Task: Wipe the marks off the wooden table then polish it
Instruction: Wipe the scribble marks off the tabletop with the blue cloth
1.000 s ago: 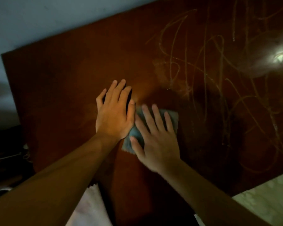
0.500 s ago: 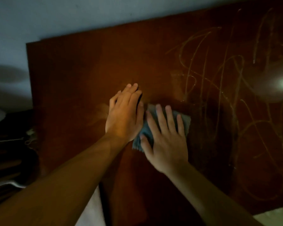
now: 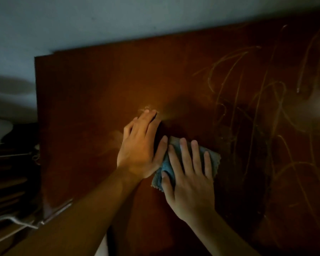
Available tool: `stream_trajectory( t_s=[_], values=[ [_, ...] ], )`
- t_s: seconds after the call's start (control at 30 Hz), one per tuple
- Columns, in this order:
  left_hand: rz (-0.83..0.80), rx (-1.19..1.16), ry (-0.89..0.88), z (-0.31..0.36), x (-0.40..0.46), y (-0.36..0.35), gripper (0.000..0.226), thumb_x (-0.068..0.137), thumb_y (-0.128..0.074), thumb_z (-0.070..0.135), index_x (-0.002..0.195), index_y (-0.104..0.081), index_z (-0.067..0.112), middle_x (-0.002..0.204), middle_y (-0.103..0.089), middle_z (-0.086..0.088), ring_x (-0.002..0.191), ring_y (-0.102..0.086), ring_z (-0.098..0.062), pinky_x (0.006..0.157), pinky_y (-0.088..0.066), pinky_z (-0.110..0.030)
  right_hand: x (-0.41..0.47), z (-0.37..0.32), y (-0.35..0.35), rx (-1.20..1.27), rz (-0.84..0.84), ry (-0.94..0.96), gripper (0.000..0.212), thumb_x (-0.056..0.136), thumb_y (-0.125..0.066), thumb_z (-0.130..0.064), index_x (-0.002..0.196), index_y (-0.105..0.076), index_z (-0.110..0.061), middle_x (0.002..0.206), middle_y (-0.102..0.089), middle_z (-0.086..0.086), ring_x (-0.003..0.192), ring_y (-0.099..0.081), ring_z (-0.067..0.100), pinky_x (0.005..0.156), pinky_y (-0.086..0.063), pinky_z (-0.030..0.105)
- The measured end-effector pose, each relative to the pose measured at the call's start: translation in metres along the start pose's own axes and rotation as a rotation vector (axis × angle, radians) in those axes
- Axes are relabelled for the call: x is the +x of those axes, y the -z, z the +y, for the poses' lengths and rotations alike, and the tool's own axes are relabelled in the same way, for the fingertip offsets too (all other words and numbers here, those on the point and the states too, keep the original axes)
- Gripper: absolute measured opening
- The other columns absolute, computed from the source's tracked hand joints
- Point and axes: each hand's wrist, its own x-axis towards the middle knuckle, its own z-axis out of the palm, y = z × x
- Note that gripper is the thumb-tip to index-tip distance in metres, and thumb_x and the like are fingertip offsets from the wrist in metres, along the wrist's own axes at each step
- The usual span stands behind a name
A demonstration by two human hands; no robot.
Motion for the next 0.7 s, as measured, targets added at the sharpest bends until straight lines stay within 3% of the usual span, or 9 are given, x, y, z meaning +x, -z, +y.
stream_trajectory(
  t_s=[0.13,0.3,0.57,0.7],
  values=[
    [-0.027,0.038,0.016,0.004,0.002,0.002,0.053,0.103,-0.029,0.043,0.142,-0.045,0.010,0.153,-0.041,-0.010,0.145,-0.024,-0.022,0.117,-0.012,-0.038,0.065,0.016,0.011,-0.008,0.024,0.083,0.067,0.103,-0.029,-0.059,0.159,-0.029,-0.023,0.168,-0.023,0.010,0.156,-0.016,0.031,0.126,-0.008,0.052],
    [-0.051,0.103,0.046,0.008,0.003,0.003,0.059,0.104,-0.026,0.044,0.147,-0.041,0.007,0.154,-0.041,-0.010,0.145,-0.029,-0.024,0.117,-0.020,-0.041,0.169,0.030,0.029,-0.032,0.074,0.002,0.067,0.104,-0.025,-0.055,0.160,-0.028,-0.020,0.168,-0.022,0.012,0.156,-0.016,0.034,0.125,-0.009,0.054],
    [-0.061,0.132,0.048,0.008,0.003,0.003,0.054,0.103,-0.030,0.040,0.145,-0.043,0.008,0.152,-0.043,-0.011,0.144,-0.031,-0.025,0.114,-0.021,-0.041,0.109,0.027,0.017,-0.025,0.058,0.047,0.065,0.104,-0.029,-0.053,0.160,-0.028,-0.020,0.169,-0.020,0.012,0.157,-0.012,0.032,0.126,-0.009,0.054],
    [-0.068,0.105,0.060,0.008,0.002,0.005,0.058,0.102,-0.033,0.040,0.149,-0.040,0.007,0.155,-0.040,-0.011,0.146,-0.029,-0.023,0.119,-0.016,-0.036,0.141,0.027,0.026,-0.026,0.004,0.139,0.067,0.104,-0.022,-0.056,0.162,-0.023,-0.021,0.169,-0.017,0.012,0.157,-0.011,0.033,0.126,-0.008,0.055]
  ],
)
